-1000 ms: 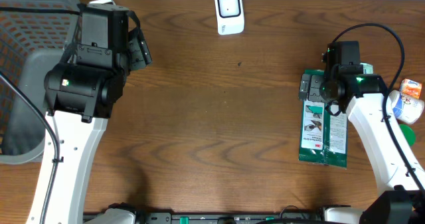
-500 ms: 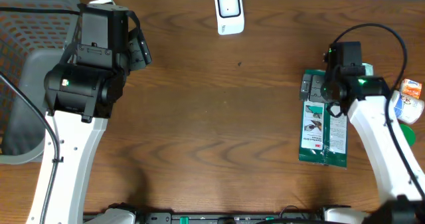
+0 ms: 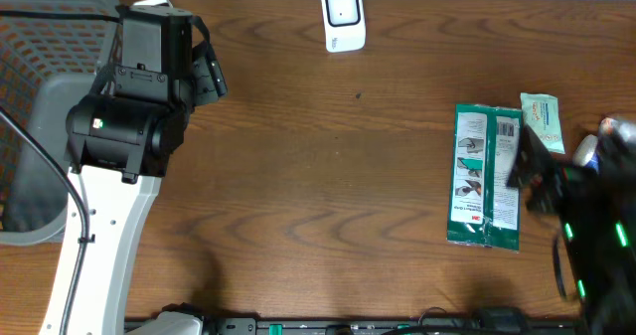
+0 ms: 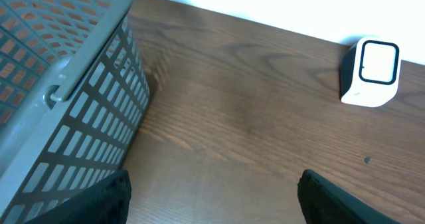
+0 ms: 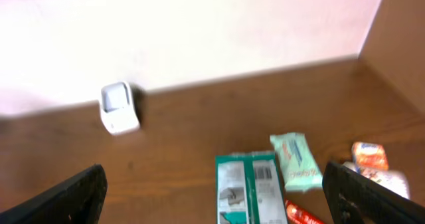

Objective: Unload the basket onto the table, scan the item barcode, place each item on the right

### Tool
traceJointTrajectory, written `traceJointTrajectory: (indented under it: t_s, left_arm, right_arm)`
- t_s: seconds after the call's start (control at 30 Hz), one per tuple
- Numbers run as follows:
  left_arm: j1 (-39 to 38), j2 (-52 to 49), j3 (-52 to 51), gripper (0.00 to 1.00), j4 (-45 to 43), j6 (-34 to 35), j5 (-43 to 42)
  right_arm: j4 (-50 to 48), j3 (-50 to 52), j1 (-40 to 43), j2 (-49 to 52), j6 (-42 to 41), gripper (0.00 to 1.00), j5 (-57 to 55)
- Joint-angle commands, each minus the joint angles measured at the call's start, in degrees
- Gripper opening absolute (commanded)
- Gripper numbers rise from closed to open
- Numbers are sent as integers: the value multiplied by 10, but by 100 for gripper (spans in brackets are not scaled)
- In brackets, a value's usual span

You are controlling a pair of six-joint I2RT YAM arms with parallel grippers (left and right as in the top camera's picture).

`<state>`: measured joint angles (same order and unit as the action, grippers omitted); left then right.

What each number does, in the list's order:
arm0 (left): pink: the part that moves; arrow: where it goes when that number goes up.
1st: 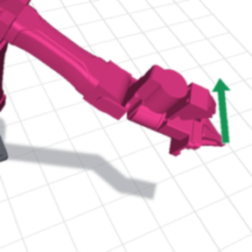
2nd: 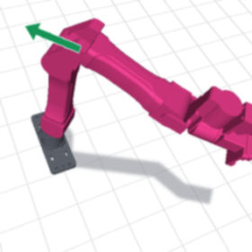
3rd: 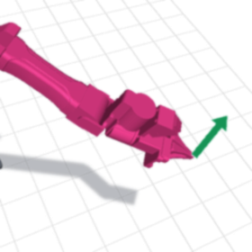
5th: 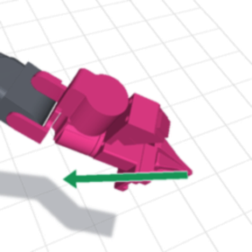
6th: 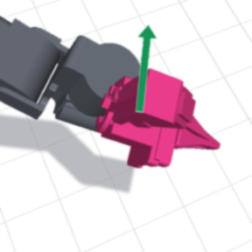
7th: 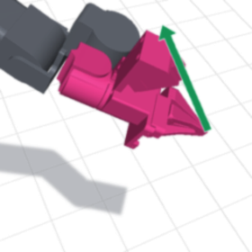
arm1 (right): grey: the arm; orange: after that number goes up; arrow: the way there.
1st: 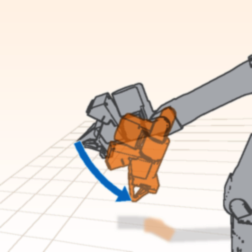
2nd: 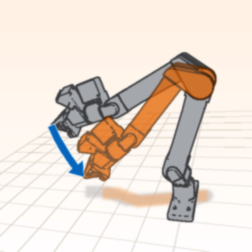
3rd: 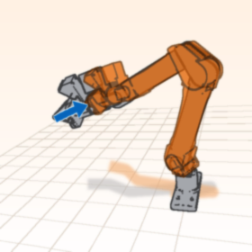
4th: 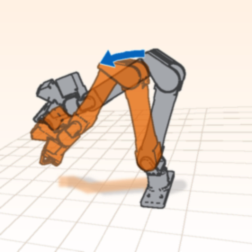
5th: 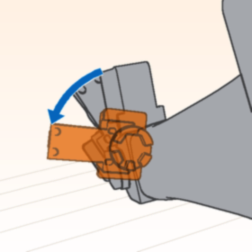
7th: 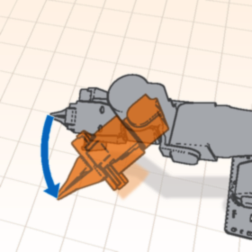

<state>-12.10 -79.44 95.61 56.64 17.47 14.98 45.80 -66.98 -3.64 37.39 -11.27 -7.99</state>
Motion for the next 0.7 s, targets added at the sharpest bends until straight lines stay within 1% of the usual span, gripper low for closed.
traceJointTrajectory:
  t_s: [0.0,0.2,0.3,0.53,0.67]
  left_arm:
    - [2,1,3,80,2,-9,3]
    - [2,1,3,80,2,-9,3]
    - [2,1,3,80,2,-9,3]
    - [2,1,3,80,2,-9,3]
    - [2,1,3,80,2,-9,3]
  right_arm:
    - [6,-3,-11,-75,7,99,-6]
    - [55,7,-21,-201,6,99,-2]
    - [71,23,-21,-247,6,99,-1]
    - [63,122,-21,-340,6,99,-1]
    - [7,195,-20,-370,6,99,-5]
